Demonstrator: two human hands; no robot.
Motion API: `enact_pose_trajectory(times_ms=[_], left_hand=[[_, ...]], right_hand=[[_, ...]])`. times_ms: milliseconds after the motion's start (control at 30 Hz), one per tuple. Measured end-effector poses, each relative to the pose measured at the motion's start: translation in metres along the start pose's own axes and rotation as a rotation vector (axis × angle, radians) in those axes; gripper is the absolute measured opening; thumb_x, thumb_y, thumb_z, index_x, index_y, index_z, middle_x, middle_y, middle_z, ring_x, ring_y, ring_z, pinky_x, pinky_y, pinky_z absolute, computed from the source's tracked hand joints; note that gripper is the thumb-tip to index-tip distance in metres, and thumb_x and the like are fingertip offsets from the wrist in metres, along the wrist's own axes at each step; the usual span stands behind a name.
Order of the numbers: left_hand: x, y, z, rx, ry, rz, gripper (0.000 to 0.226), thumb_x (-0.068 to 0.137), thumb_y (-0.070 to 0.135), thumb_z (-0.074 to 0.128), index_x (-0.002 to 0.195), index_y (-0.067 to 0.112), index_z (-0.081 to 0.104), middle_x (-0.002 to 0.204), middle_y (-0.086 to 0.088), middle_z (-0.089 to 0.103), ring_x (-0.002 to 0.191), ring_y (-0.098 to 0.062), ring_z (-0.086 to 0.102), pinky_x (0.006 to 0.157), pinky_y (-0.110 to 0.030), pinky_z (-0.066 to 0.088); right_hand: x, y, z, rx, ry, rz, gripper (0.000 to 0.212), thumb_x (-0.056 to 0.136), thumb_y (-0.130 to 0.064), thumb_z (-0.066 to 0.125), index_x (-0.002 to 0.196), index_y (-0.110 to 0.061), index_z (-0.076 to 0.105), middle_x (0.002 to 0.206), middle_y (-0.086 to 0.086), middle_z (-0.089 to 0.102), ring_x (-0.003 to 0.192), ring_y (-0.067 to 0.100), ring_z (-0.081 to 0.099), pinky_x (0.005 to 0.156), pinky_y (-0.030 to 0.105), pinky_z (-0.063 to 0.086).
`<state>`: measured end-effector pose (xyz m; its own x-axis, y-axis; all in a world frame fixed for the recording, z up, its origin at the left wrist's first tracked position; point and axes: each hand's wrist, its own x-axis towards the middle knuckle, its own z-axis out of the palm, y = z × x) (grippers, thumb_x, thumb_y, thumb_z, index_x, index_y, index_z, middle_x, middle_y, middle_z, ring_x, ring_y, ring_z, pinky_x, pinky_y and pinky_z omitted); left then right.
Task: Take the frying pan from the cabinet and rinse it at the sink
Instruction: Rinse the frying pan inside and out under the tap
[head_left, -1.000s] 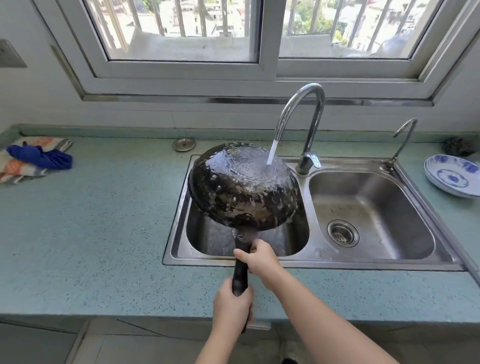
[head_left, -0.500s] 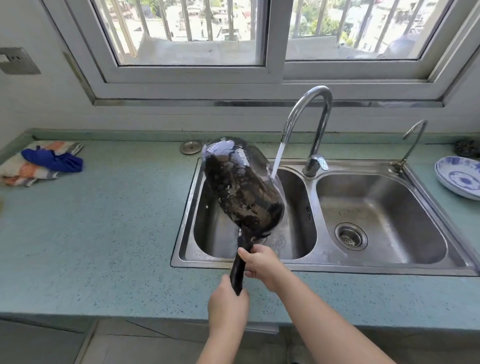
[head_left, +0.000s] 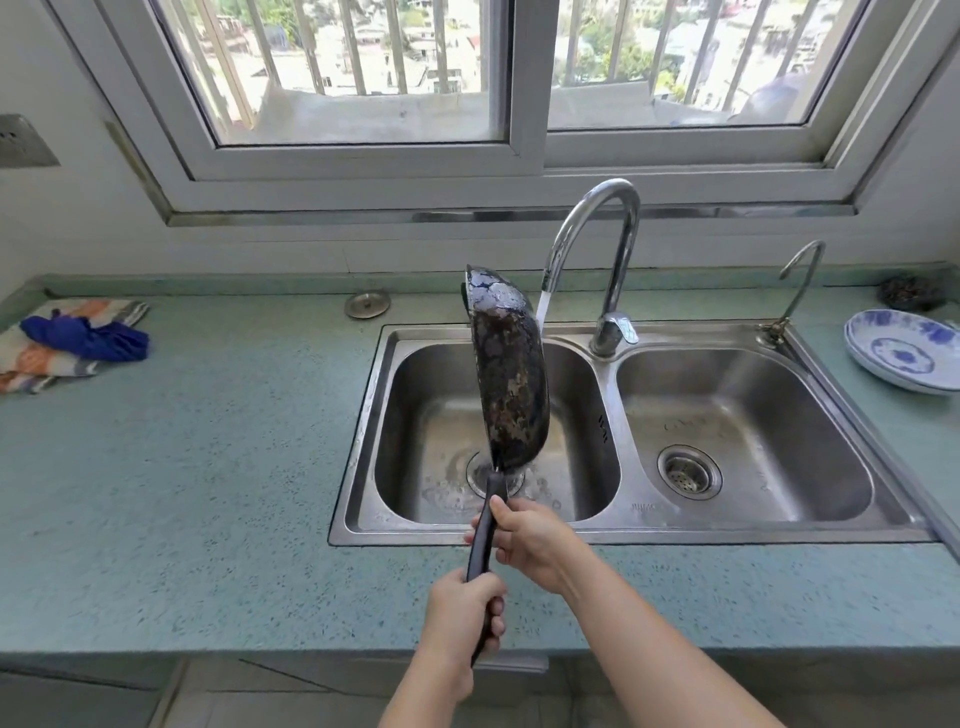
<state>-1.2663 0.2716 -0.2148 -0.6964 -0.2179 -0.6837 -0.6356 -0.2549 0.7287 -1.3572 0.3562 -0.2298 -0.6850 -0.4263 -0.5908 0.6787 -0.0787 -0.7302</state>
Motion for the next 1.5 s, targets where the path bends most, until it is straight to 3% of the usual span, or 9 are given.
enact_pose_trajectory(times_ms=[233,500,567,667,767,1000,1267,1400,1500], left_hand=[[0.001,-0.003,-0.007,0.097,0.105,0.067,0.019,0.076,-0.005,0.049,0.063,0.008,0.048,0.04,-0.002,0.044,0.029,-0.013,0.038,0.032,-0.014,0.026],[0.008,-0.002,-0.018,-0.007,0.02,0.044,0.013,0.077,0.001,0.056,0.07,0.01,0.05,0.041,0.001,0.049,0.029,-0.012,0.042,0.031,-0.014,0.027],[0.009,-0.002,-0.017,-0.035,0.007,0.044,0.014,0.075,0.0,0.057,0.069,0.011,0.052,0.041,0.001,0.051,0.029,-0.013,0.042,0.032,-0.014,0.029],[0.007,-0.004,-0.013,-0.048,0.014,0.059,0.014,0.073,-0.003,0.057,0.07,0.01,0.055,0.041,-0.002,0.051,0.029,-0.014,0.041,0.031,-0.016,0.031],[0.007,-0.007,-0.009,-0.045,0.026,0.081,0.014,0.073,-0.007,0.056,0.071,0.008,0.055,0.04,-0.004,0.05,0.03,-0.014,0.04,0.03,-0.018,0.034],[0.01,-0.013,0.004,0.016,0.073,0.128,0.013,0.072,-0.007,0.053,0.079,0.003,0.056,0.039,-0.005,0.05,0.029,-0.016,0.041,0.033,-0.022,0.037],[0.018,-0.023,0.023,0.137,0.137,0.177,0.011,0.07,-0.002,0.058,0.078,0.007,0.057,0.049,-0.01,0.053,0.029,-0.014,0.046,0.036,-0.023,0.044],[0.019,-0.021,0.025,0.232,0.162,0.198,0.013,0.064,0.012,0.062,0.076,0.012,0.058,0.052,-0.007,0.059,0.037,-0.021,0.054,0.044,-0.034,0.051],[0.019,-0.02,0.023,0.36,0.192,0.236,0.013,0.065,0.019,0.065,0.073,0.021,0.055,0.058,0.002,0.06,0.048,-0.014,0.056,0.039,-0.019,0.04]], right_hand=[[0.002,0.008,0.016,-0.005,-0.003,0.053,0.019,0.099,-0.02,0.038,0.097,-0.006,0.05,0.081,0.003,0.065,0.064,0.008,0.069,0.052,0.021,0.036],[0.001,0.004,0.027,0.141,0.006,0.075,0.031,0.099,-0.019,0.036,0.083,-0.004,0.057,0.076,0.008,0.067,0.074,0.019,0.065,0.07,0.031,0.045],[0.0,0.004,0.028,0.201,0.018,0.082,0.033,0.1,-0.018,0.034,0.083,-0.002,0.057,0.078,0.009,0.067,0.073,0.019,0.064,0.067,0.03,0.05],[-0.002,0.009,0.027,0.225,0.041,0.081,0.037,0.1,-0.018,0.032,0.081,0.001,0.058,0.063,0.006,0.071,0.072,0.018,0.064,0.063,0.028,0.053],[-0.001,0.014,0.024,0.233,0.05,0.076,0.04,0.1,-0.02,0.031,0.081,0.001,0.059,0.055,0.006,0.071,0.06,0.015,0.068,0.061,0.027,0.054],[0.003,0.019,0.016,0.317,0.112,0.046,0.03,0.099,-0.015,0.035,0.085,0.002,0.056,0.074,0.013,0.067,0.053,0.014,0.069,0.048,0.026,0.057],[-0.001,0.019,0.0,0.226,0.151,-0.012,0.023,0.096,-0.009,0.043,0.082,0.001,0.058,0.059,0.008,0.072,0.056,0.018,0.071,0.048,0.027,0.057],[-0.004,0.019,-0.003,0.202,0.151,-0.03,0.014,0.093,-0.004,0.049,0.1,0.007,0.053,0.06,0.009,0.071,0.059,0.019,0.071,0.048,0.028,0.056],[-0.003,0.022,0.003,0.21,0.17,-0.021,0.024,0.094,-0.002,0.046,0.113,0.012,0.049,0.064,0.014,0.068,0.056,0.018,0.071,0.045,0.026,0.055]])
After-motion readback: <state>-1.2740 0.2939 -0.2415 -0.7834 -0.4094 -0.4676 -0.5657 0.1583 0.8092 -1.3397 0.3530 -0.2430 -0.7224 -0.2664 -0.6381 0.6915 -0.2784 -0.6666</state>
